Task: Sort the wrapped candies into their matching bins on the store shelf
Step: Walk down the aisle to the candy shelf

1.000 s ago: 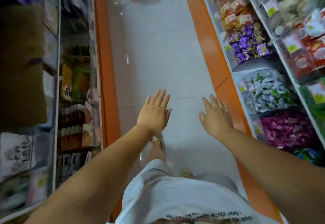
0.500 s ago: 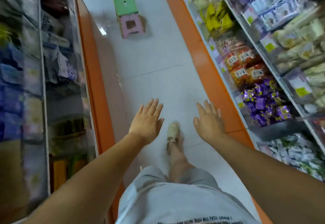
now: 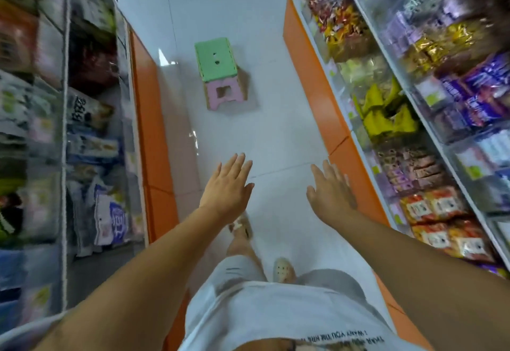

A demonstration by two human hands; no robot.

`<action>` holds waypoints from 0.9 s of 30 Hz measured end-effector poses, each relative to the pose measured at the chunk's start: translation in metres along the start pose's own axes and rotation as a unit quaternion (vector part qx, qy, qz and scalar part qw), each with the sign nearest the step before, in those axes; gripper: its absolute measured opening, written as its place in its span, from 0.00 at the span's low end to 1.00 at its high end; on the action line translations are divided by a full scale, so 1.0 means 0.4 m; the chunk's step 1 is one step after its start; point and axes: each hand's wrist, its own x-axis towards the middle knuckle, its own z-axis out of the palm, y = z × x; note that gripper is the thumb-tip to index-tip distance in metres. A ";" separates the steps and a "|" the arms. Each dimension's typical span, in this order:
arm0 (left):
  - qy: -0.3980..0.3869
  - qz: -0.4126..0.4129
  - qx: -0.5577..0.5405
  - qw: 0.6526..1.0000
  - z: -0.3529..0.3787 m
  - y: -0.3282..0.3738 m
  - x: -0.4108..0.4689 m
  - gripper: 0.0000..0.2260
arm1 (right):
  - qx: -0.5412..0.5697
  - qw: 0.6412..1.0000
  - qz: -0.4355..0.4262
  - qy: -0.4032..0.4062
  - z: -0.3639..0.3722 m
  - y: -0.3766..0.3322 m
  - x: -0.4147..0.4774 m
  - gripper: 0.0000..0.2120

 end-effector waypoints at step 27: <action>-0.029 0.205 0.072 0.976 -0.612 -0.258 1.397 0.26 | 0.060 0.983 0.169 0.048 -0.584 -0.145 1.150 0.27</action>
